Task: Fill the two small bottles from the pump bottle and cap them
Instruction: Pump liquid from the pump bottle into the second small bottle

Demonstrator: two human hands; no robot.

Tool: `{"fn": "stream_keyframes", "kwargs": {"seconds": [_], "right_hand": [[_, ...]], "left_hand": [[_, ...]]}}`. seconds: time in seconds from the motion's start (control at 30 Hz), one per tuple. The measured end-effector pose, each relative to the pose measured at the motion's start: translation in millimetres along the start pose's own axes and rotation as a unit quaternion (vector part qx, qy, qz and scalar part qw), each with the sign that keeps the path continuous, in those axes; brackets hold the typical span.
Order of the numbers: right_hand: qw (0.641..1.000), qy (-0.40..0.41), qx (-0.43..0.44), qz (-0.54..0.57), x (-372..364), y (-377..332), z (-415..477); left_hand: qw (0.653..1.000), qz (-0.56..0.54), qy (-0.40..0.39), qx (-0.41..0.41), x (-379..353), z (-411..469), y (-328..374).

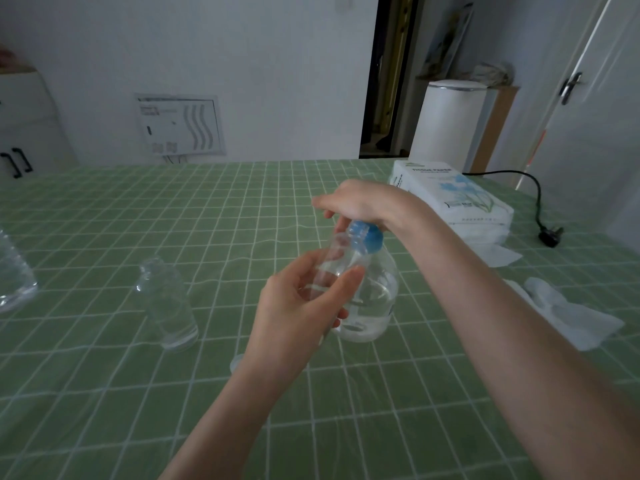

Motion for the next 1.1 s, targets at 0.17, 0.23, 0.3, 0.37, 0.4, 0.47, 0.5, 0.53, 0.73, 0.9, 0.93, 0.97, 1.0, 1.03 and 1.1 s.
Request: {"fn": "stream_keyframes", "kwargs": {"seconds": [0.17, 0.23, 0.3, 0.37, 0.4, 0.47, 0.5, 0.53, 0.73, 0.9, 0.93, 0.97, 1.0, 1.03, 1.1], "right_hand": [[0.999, 0.004, 0.015, -0.028, 9, -7, -3], [0.999, 0.002, 0.017, -0.028, 9, -8, -3], [1.0, -0.001, 0.015, -0.02, 8, -7, -3], [1.0, 0.001, 0.015, -0.012, 7, -6, -4], [1.0, 0.003, 0.015, -0.01, 7, -5, -3], [1.0, 0.004, 0.011, -0.013, 5, -3, -2], [1.0, 0.003, 0.008, -0.013, 3, -2, -1], [1.0, 0.001, 0.006, -0.012, 1, -1, -1], [1.0, 0.013, 0.003, -0.006, 2, -2, -2], [1.0, 0.021, 0.013, -0.009, 10, -6, -2], [1.0, 0.016, 0.011, -0.008, 11, -6, -2], [1.0, 0.01, 0.009, -0.007, 10, -6, -3], [1.0, 0.006, 0.008, -0.007, 9, -6, -3], [1.0, 0.003, 0.007, -0.007, 9, -6, -3], [1.0, 0.002, 0.008, -0.008, 7, -6, -3]], "left_hand": [[1.0, -0.004, 0.0, -0.007, 0, -1, 4], [1.0, -0.005, 0.002, -0.007, 0, 0, 5], [1.0, -0.002, 0.002, -0.008, 0, 0, 5], [1.0, 0.0, 0.003, -0.008, 0, -1, 4], [1.0, 0.001, 0.003, -0.008, 0, -1, 3], [1.0, 0.0, 0.004, -0.004, 0, -1, 1], [1.0, 0.0, 0.003, -0.002, 1, -1, 1], [1.0, 0.001, 0.003, 0.0, 1, -1, 0], [1.0, 0.002, 0.006, 0.001, 1, -1, 1], [1.0, -0.004, 0.004, -0.007, 1, -1, 4], [1.0, -0.007, 0.005, -0.007, 1, -1, 4], [1.0, -0.007, 0.006, -0.006, 1, 0, 4], [1.0, -0.007, 0.007, -0.005, 0, 0, 5], [1.0, -0.006, 0.007, -0.005, 0, -1, 5], [1.0, -0.004, 0.007, -0.003, 0, -1, 5]]}}
Point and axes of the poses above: each hand's wrist, its own z-axis towards the middle knuckle, its own x-axis out of the back of the hand, y = z × x, the point moved 3 cm from there along z, towards the middle knuckle, and after that the axes turned 8 degrees about x, right-handed, at the moved point
